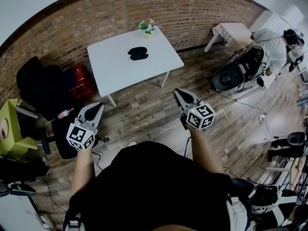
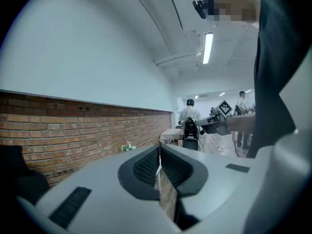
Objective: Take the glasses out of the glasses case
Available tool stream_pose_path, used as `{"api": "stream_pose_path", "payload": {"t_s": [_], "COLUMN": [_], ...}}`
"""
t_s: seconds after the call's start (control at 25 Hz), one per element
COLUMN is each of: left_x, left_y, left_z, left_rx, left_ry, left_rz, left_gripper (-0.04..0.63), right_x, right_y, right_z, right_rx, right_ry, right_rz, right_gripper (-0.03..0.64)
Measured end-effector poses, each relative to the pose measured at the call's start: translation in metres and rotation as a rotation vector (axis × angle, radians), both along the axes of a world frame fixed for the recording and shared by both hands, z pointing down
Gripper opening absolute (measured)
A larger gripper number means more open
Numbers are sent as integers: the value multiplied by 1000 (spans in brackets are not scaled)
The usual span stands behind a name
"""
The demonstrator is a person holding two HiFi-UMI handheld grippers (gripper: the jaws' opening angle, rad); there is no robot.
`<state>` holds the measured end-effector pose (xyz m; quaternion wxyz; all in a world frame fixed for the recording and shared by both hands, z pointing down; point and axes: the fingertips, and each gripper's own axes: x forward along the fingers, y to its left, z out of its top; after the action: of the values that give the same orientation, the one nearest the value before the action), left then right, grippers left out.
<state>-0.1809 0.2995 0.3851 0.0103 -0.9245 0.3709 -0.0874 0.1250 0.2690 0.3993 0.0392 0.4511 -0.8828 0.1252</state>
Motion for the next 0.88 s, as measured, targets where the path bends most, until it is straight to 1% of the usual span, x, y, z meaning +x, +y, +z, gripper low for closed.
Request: {"api": "stream_pose_path", "payload": {"t_s": [0.28, 0.52, 0.88], "left_x": [-25, -41, -56], "left_y": [-13, -29, -48], "left_z": [4, 5, 0], "left_rx": [-8, -7, 1], "left_ry": [3, 8, 7], "left_rz": [12, 34, 80], "left_gripper": [14, 14, 14], "right_x": [-24, -44, -52], "right_y": [-14, -25, -27], "right_z": [-1, -2, 2], "right_rx": [0, 27, 0], "right_ry": [6, 74, 52], "right_rz": [16, 28, 91], "right_gripper": [15, 15, 15]}}
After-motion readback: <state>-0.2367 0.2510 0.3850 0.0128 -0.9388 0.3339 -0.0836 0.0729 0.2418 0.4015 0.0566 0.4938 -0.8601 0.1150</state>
